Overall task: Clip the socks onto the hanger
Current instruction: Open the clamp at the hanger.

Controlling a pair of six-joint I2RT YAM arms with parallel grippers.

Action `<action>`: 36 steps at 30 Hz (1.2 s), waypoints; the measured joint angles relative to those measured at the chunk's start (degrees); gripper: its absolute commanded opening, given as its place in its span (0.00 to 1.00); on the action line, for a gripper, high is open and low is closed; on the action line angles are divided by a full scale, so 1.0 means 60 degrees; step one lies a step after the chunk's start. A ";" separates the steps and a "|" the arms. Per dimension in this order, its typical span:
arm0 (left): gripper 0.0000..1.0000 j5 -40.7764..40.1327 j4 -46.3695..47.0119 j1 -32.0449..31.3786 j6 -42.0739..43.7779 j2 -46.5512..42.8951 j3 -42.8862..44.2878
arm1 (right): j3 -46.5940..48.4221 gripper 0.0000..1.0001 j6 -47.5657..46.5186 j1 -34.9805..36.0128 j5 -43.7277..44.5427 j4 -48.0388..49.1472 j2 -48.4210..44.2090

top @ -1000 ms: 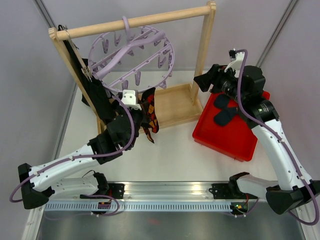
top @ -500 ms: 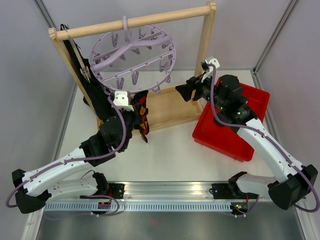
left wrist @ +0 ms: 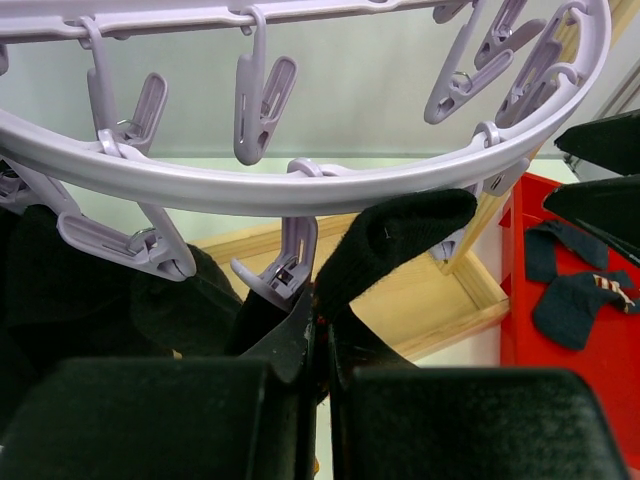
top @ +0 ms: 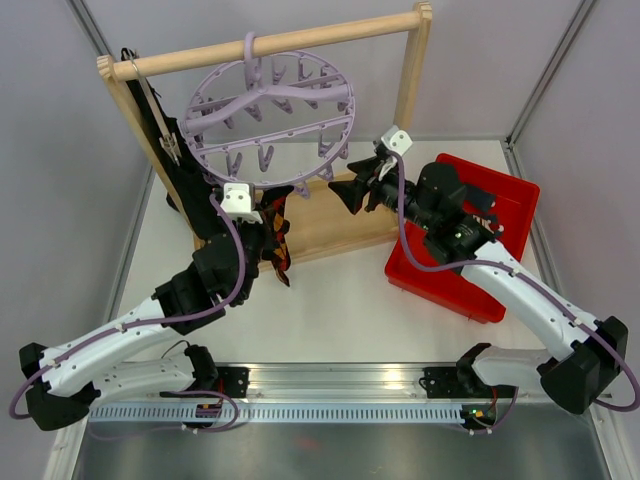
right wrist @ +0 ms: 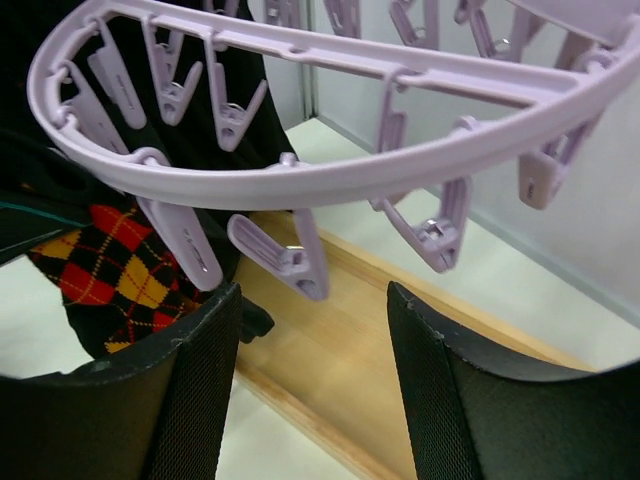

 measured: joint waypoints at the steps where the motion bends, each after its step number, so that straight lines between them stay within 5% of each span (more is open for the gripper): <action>1: 0.02 0.0000 0.0000 0.0000 0.0000 0.0000 0.0000 | -0.0007 0.65 -0.0087 0.0109 0.0022 0.0076 0.0011; 14: 0.02 0.0036 -0.0051 0.0000 0.0004 -0.0175 0.0000 | -0.0004 0.65 -0.0852 0.1341 0.1111 0.0492 0.0743; 36: 0.02 0.0087 -0.0120 0.0189 0.0007 -0.0379 0.0000 | -0.0113 0.67 -0.1814 0.1428 0.1996 0.0506 0.0131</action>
